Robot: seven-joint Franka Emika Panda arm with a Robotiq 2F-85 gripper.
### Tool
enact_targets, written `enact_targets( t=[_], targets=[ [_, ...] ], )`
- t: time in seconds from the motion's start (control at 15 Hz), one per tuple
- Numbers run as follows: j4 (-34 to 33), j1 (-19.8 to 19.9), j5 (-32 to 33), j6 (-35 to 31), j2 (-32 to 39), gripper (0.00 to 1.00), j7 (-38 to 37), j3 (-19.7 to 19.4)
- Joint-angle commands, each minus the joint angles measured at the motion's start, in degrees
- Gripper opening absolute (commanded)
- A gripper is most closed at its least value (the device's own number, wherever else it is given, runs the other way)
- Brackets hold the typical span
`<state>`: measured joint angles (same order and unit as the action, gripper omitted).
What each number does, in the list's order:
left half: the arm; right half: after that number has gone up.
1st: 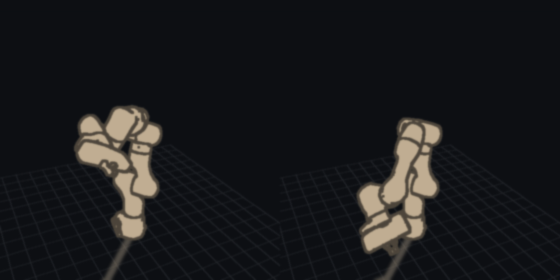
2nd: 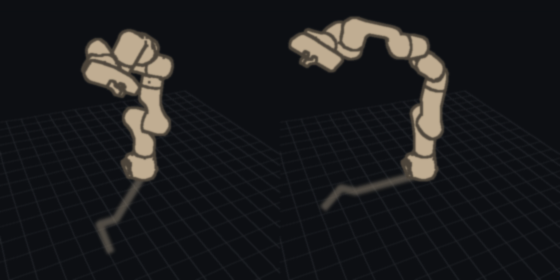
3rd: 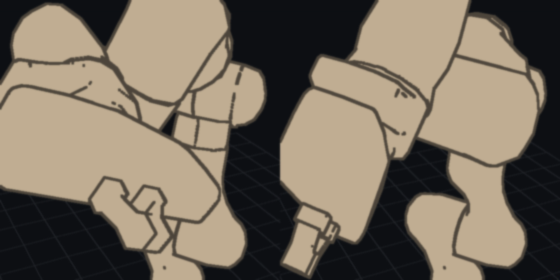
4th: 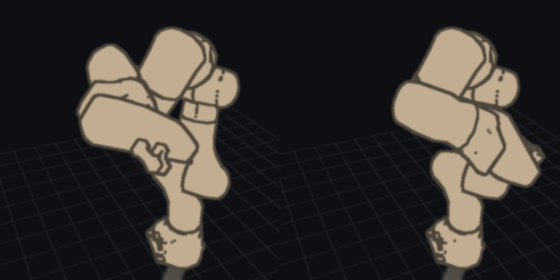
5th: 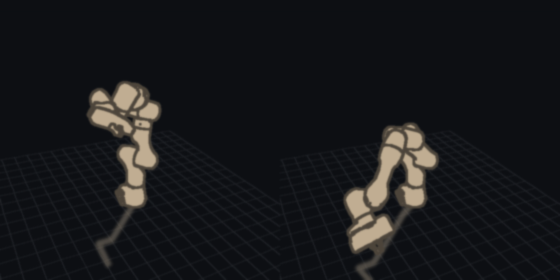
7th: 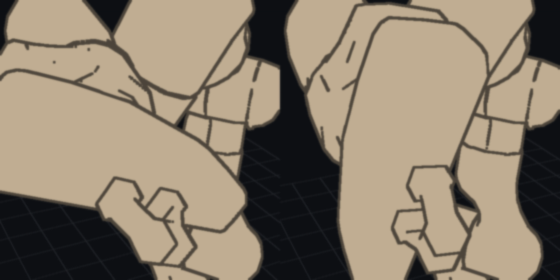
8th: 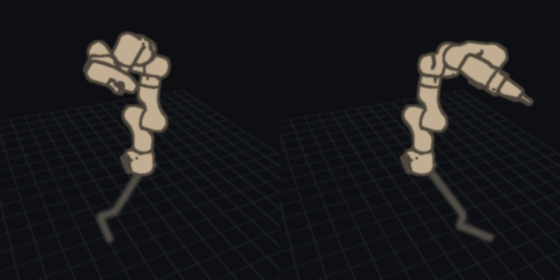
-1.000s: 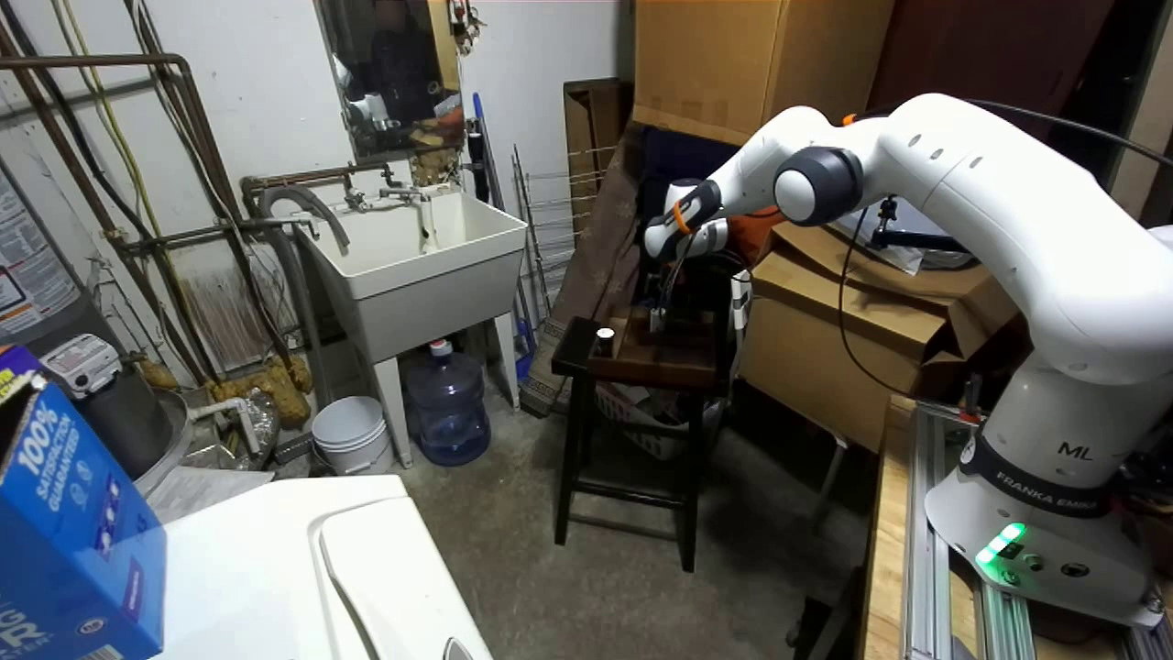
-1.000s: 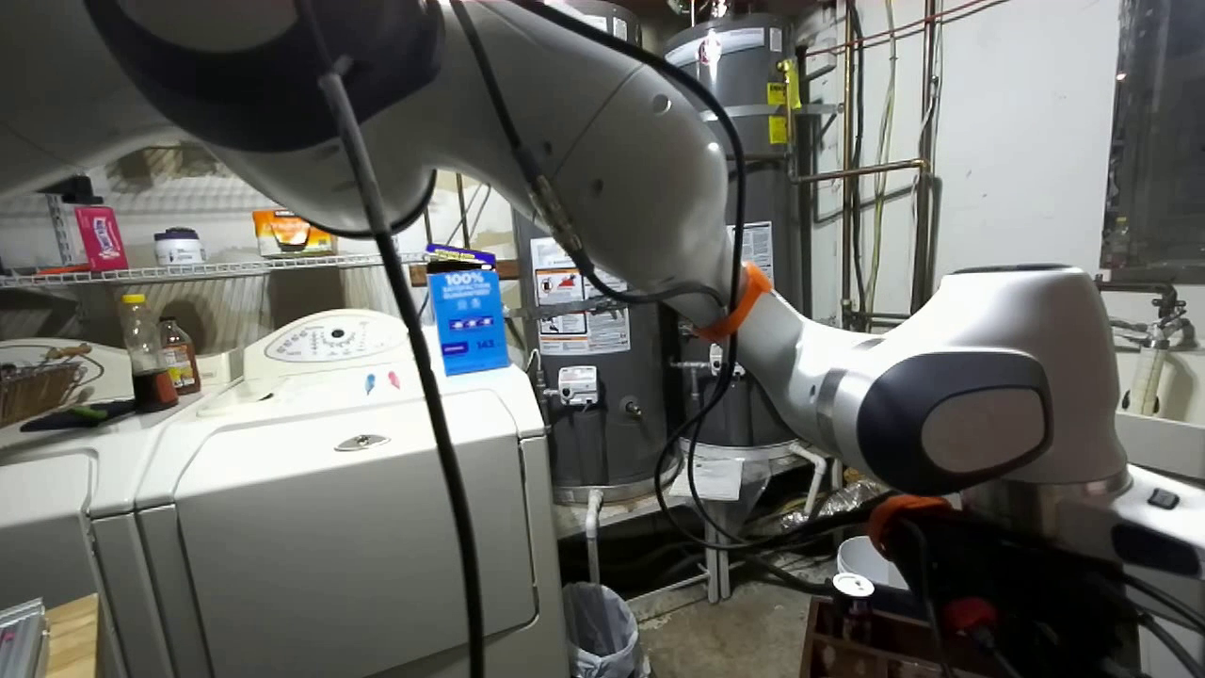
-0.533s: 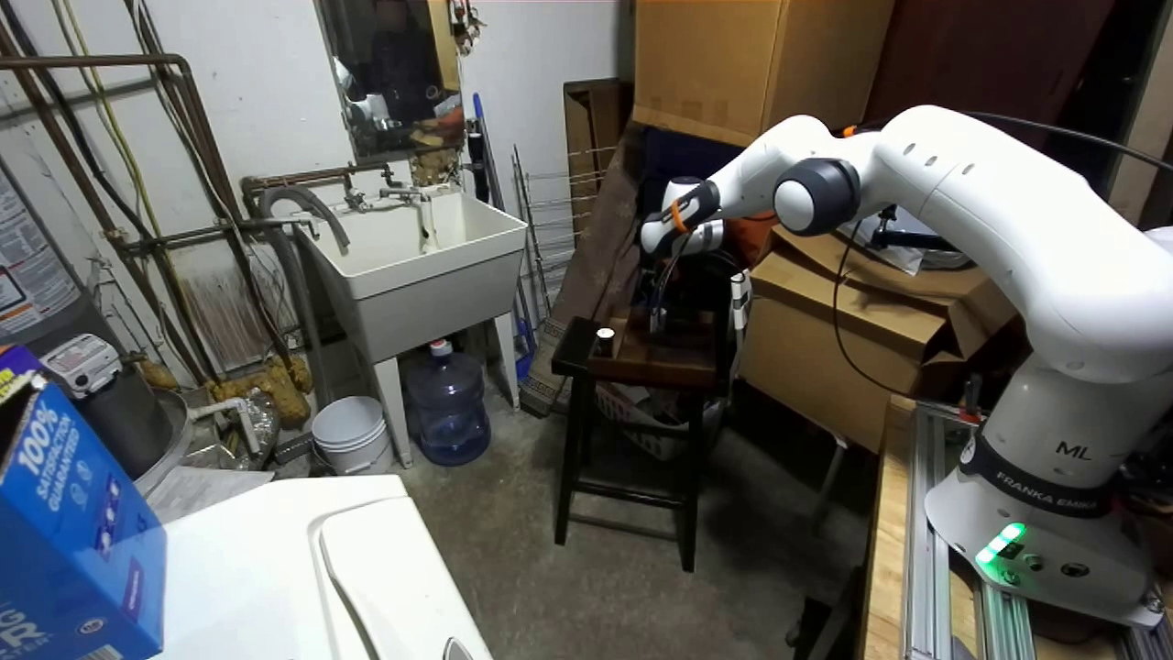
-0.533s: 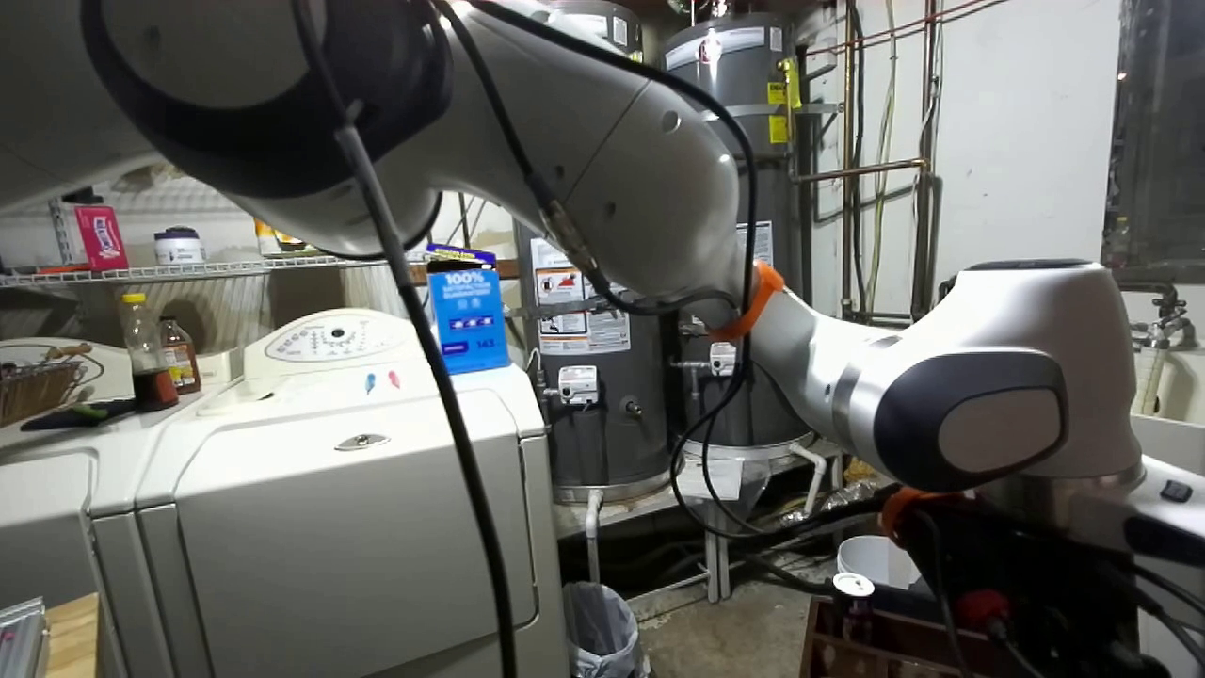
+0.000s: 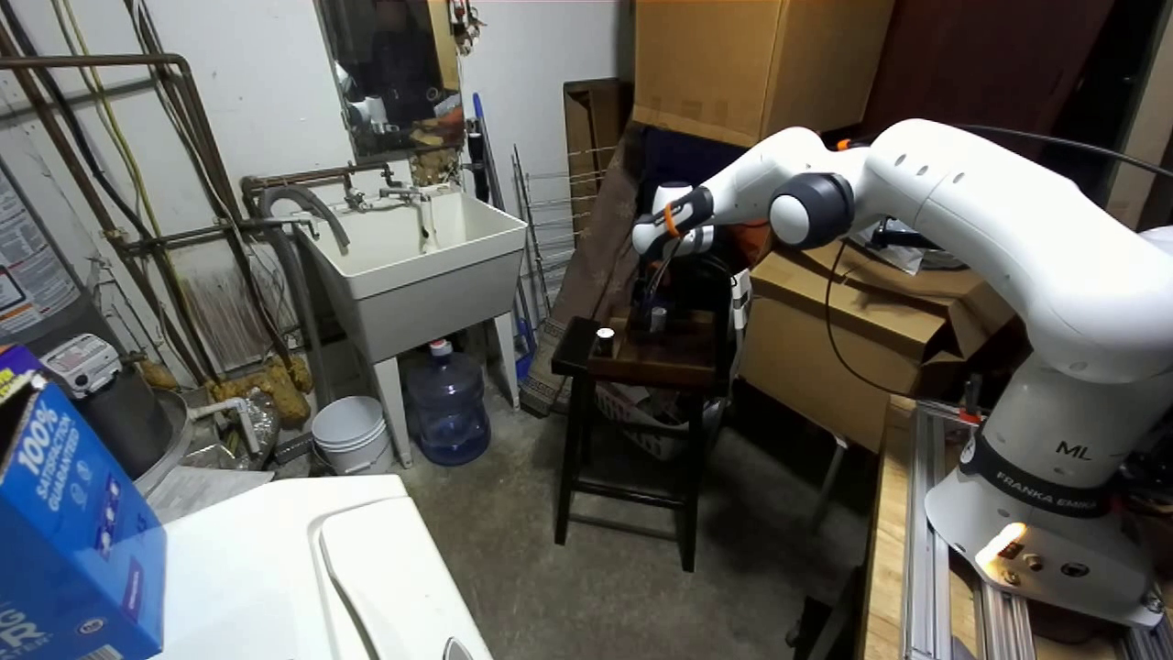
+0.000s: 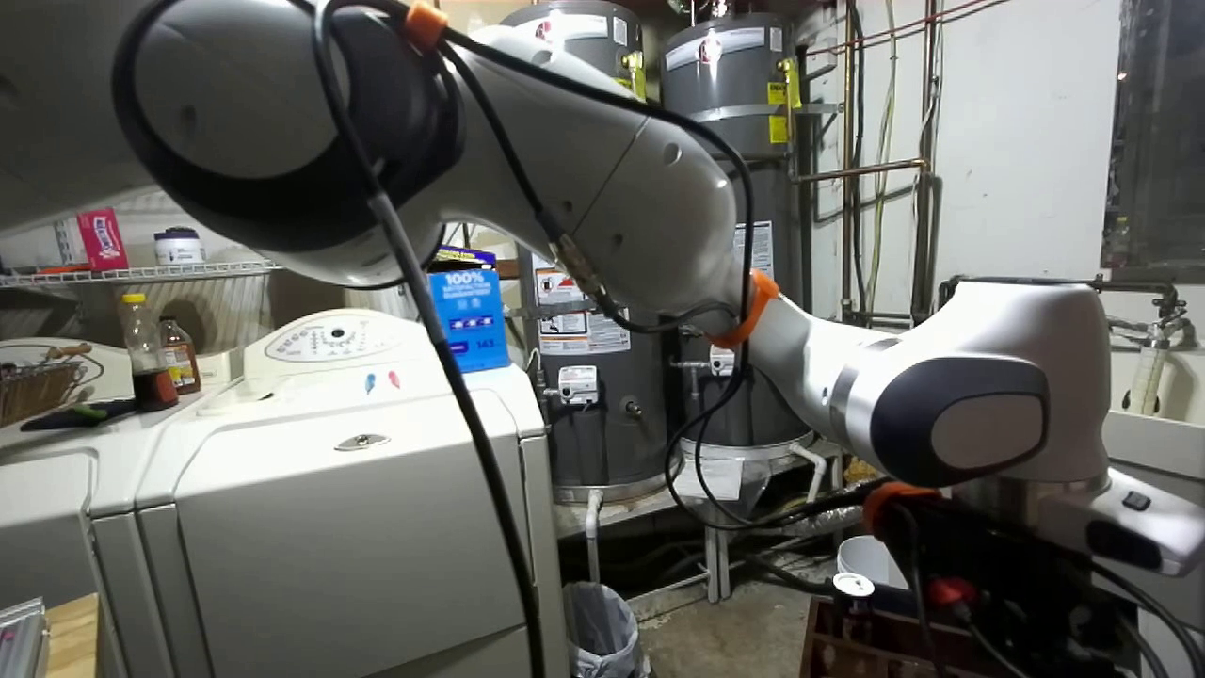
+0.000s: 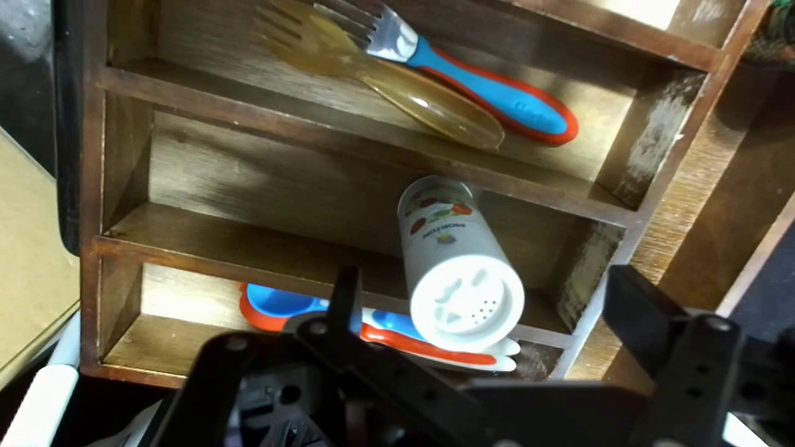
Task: Move the object to the left
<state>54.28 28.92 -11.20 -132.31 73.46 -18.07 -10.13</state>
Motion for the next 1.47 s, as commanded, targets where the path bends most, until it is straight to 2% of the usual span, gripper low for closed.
enact_targets(
  t=[0.0, 0.13, 0.27, 0.33, 0.4, 0.73, 0.8, 1.2, 1.4],
  targets=[
    [-6.0, 0.4, -0.4, 3.3, 3.6, 1.0, -2.0, -0.2],
    [-7.2, 0.6, -0.2, 3.9, 4.6, 0.99, -2.5, -0.4],
    [-8.4, 0.7, -0.2, 4.4, 5.5, 0.89, -2.9, -0.5],
    [-9.2, 0.7, 0.0, 4.3, 6.1, 0.71, -3.3, -0.7],
    [-9.8, 0.7, 0.1, 4.1, 6.5, 0.61, -3.6, -0.8],
    [-12.8, 0.8, 0.7, 4.0, 8.5, 0.26, -4.5, -1.5],
    [-11.8, 0.5, 0.6, 3.3, 7.8, 0.2, -4.2, -1.8],
    [-7.2, 0.5, 0.1, 3.2, 1.0, 0.2, 2.7, -0.5],
    [-8.3, 1.2, -1.4, 3.2, -0.6, 0.2, 3.8, 1.1]
  ],
)
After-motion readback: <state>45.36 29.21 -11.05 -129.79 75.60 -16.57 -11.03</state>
